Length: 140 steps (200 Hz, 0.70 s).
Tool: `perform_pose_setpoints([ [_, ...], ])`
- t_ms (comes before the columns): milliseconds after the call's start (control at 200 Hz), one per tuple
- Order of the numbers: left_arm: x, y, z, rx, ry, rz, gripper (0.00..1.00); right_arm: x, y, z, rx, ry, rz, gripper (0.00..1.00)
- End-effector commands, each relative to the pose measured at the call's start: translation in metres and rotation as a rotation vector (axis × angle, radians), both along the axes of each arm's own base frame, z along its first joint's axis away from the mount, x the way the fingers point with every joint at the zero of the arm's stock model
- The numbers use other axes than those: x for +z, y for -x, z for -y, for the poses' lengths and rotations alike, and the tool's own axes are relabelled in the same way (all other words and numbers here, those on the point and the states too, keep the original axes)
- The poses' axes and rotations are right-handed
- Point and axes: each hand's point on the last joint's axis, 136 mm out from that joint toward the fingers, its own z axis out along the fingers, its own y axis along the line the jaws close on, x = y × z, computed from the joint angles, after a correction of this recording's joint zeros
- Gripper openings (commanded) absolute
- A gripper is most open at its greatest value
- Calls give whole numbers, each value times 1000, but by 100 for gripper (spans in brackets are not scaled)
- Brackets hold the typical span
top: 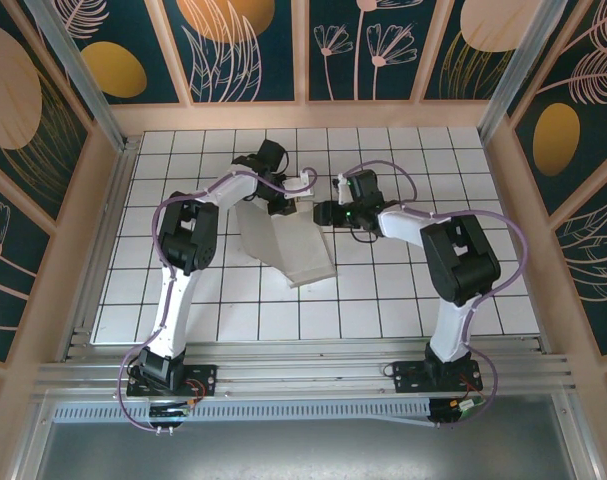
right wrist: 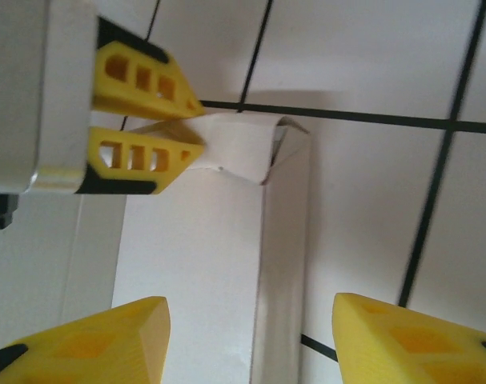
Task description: Fold the paper box
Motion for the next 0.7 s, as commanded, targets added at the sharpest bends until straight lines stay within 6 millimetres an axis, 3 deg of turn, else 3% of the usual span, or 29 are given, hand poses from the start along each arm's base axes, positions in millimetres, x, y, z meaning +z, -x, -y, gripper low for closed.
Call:
perform_pose_setpoints([
  [0, -46, 19, -26, 47, -145, -122, 20, -13, 8, -18, 49, -50, -12, 56],
  [205, -44, 21, -31, 62, -170, -127, 20, -37, 15, -16, 32, 26, -12, 54],
  [330, -41, 22, -32, 61, -176, -127, 22, -52, 8, 0, -31, 131, 14, 37],
  [445, -39, 22, -34, 64, -183, -121, 32, -52, 8, 6, -47, 153, 43, 22],
  [696, -43, 15, -38, 80, -208, -99, 37, -59, 17, 2, -8, 147, 16, 15],
])
